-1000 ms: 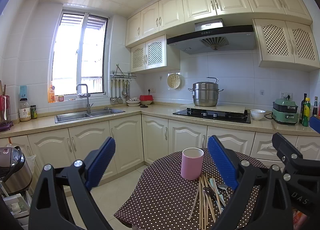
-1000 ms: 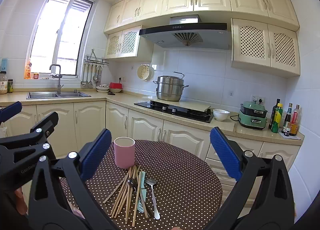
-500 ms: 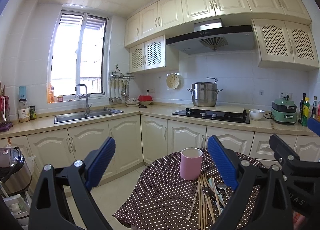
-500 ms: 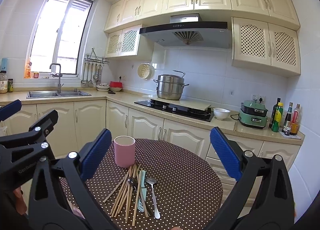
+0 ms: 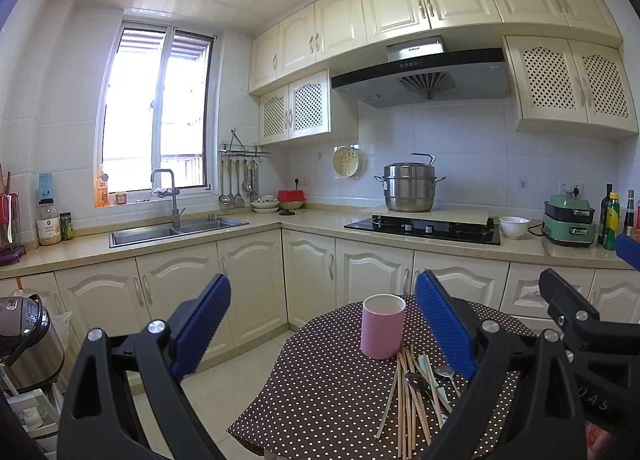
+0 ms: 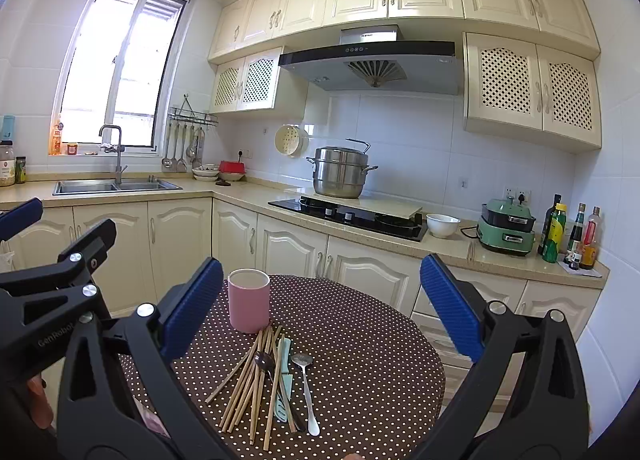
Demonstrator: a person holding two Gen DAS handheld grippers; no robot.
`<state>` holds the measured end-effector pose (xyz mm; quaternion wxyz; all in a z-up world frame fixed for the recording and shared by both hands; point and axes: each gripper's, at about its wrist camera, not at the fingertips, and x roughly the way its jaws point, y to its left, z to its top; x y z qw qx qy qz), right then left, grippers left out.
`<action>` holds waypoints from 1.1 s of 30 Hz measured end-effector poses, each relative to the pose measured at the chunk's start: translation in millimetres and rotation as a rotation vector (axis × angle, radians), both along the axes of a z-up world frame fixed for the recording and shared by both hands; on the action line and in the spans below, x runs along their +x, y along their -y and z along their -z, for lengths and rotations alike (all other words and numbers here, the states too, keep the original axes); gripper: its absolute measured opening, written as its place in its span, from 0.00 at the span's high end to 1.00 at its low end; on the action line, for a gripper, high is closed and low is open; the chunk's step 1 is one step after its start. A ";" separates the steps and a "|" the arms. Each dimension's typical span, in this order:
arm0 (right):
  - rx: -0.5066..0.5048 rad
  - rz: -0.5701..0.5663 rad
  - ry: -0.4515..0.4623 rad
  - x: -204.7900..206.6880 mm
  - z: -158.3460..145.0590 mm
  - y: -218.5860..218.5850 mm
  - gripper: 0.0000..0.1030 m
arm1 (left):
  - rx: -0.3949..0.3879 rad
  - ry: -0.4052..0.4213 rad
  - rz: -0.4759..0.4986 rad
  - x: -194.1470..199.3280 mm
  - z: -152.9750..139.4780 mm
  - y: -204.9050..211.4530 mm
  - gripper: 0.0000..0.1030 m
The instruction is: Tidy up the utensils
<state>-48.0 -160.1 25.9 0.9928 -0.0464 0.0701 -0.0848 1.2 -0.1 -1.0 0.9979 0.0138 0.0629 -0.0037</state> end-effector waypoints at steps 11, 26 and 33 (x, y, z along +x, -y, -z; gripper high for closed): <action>0.006 0.000 -0.023 6.8 8.8 -0.3 0.06 | 0.009 -0.021 -0.001 5.4 8.0 0.7 0.11; 0.080 -0.050 -0.196 73.5 60.3 11.5 0.06 | 0.055 -0.192 -0.009 71.8 56.9 11.0 0.11; 0.122 -0.074 -0.328 115.2 91.6 22.7 0.06 | 0.084 -0.301 0.008 113.3 89.1 19.0 0.11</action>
